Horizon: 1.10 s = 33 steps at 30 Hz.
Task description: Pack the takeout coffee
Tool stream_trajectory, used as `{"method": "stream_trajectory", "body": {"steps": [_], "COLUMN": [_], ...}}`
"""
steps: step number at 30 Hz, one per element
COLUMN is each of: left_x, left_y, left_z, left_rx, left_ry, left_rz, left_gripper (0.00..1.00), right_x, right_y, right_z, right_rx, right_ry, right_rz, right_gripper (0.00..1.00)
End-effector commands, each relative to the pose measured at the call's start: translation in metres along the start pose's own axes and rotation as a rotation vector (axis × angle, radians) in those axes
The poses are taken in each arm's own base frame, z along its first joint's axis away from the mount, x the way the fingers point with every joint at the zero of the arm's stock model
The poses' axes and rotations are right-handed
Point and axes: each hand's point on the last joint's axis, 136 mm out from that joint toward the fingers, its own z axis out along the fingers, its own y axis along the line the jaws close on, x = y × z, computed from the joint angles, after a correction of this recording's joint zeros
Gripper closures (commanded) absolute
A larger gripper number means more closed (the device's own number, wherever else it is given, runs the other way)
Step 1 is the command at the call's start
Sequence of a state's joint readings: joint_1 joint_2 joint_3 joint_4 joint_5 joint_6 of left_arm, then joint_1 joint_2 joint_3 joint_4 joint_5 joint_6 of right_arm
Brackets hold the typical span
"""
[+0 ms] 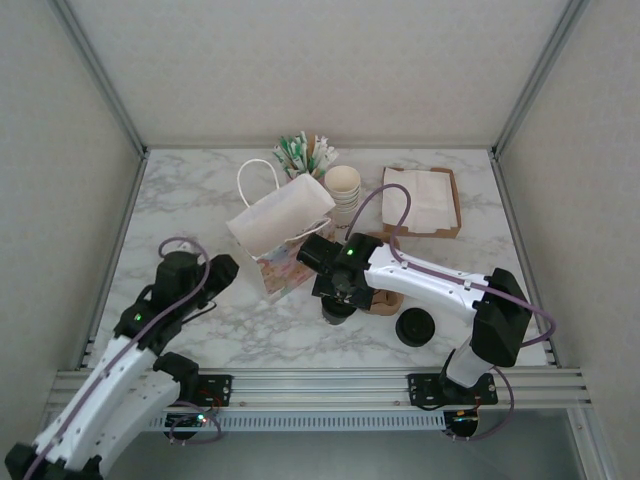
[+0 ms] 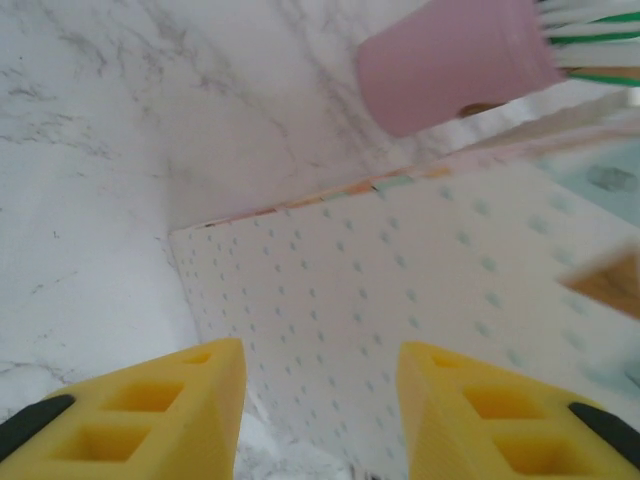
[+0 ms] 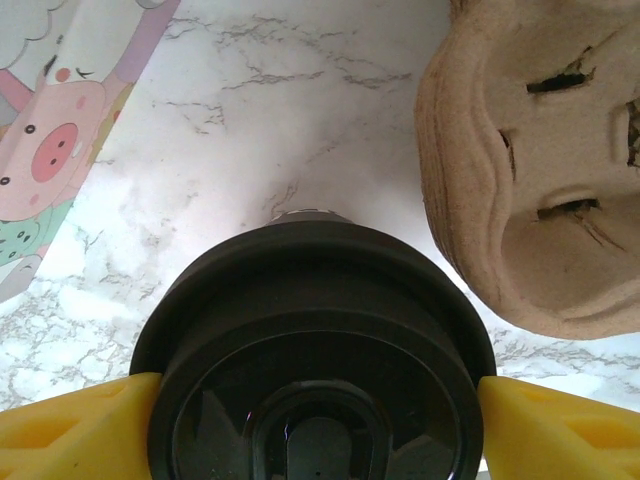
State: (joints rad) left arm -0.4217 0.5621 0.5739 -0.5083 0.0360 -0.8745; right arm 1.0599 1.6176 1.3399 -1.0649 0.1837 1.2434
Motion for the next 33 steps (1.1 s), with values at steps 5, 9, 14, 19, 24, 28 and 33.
{"method": "stream_trajectory", "body": {"steps": [5,9,14,19,24,28,33], "left_x": [0.066,0.092,0.111,0.134,0.161,0.179,0.186], "left_y": [0.023,-0.005,-0.041,-0.067,-0.102,-0.121,-0.125], "left_z": [-0.01,-0.01,-0.011,-0.008,-0.006,0.004,0.017], "left_rx": [-0.03,0.008,0.128,0.26,0.336,0.364,0.339], "left_ry": [0.227,0.284,0.25,0.217,0.256,0.278,0.26], "left_rz": [0.0,0.145,0.133,0.037,0.024,0.006,-0.004], "left_gripper": [0.57,0.54,0.53,0.54,0.53,0.54,0.55], "right_x": [-0.004,-0.006,-0.006,0.0,0.0,0.0,0.002], "right_y": [0.002,0.001,0.001,0.005,0.004,0.004,0.005], "right_z": [0.006,0.005,0.005,0.008,0.011,0.012,0.016], "right_rx": [0.057,0.069,0.072,0.06,0.073,0.084,0.087], "right_ry": [-0.001,-0.01,-0.007,0.021,0.024,0.025,0.035], "right_rz": [0.03,0.062,0.11,0.138,0.148,0.146,0.149], "right_gripper": [0.18,0.18,0.18,0.18,0.19,0.19,0.2]}}
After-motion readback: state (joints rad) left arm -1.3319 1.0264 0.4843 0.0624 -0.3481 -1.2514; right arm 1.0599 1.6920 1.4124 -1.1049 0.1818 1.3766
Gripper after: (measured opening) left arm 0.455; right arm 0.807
